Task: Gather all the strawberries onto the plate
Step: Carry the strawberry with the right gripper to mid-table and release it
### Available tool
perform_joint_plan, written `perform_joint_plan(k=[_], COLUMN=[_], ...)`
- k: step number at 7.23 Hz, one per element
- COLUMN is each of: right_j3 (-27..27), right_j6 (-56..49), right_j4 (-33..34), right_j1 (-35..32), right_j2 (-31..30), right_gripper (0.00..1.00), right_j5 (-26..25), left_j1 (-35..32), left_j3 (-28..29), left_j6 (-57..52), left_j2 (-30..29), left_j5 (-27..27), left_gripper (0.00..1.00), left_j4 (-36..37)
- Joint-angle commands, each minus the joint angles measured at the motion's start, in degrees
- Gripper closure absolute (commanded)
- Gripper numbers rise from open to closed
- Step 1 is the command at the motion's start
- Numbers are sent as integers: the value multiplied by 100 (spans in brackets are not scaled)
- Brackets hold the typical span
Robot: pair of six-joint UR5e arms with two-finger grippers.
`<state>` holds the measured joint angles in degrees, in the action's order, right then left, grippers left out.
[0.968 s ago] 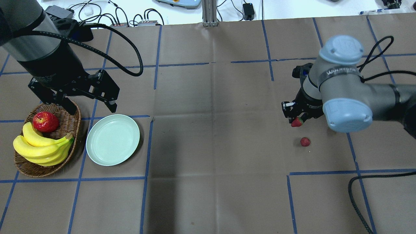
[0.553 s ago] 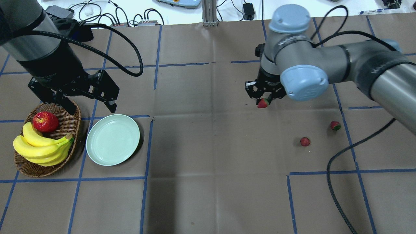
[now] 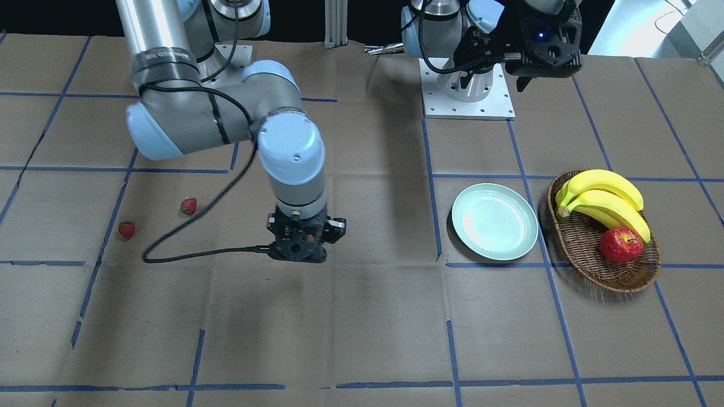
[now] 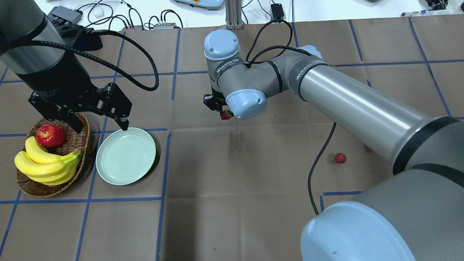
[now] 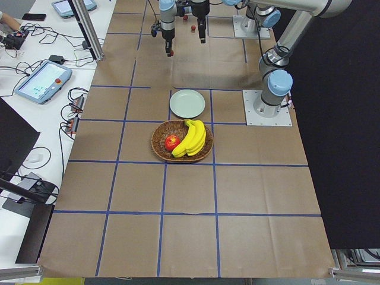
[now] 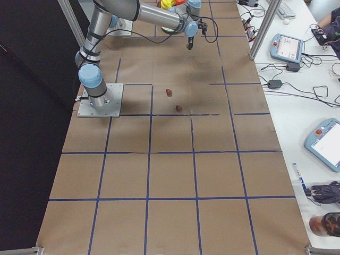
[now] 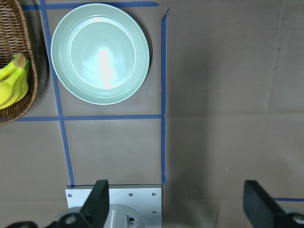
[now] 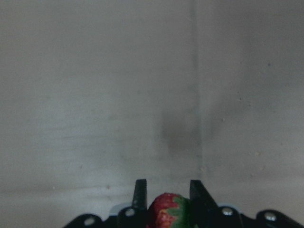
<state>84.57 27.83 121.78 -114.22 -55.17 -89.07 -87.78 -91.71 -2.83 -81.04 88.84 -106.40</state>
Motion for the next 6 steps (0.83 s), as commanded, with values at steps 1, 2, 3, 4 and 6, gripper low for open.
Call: perform_joint_plan(k=[1, 2, 3, 4, 6], right_j3=[23, 137, 356, 419, 367], right_j6=[-40, -23, -32, -32, -32], right_j4=[180, 75, 83, 100, 101], right_j1=[57, 41, 75, 93, 128], right_j2=[191, 174, 147, 112, 103], right_gripper=[97, 97, 96, 95, 1], right_j5=[-66, -66, -49, -31, -14], left_j1=[7, 7, 15, 15, 7], left_j3=[-250, -251, -251, -251, -364], left_j6=[-25, -25, -25, -16, 10], left_j2=[166, 185, 193, 193, 185], left_j5=[10, 11, 11, 11, 11], left_gripper=[0, 0, 0, 0, 0], left_j4=[364, 375, 384, 375, 340])
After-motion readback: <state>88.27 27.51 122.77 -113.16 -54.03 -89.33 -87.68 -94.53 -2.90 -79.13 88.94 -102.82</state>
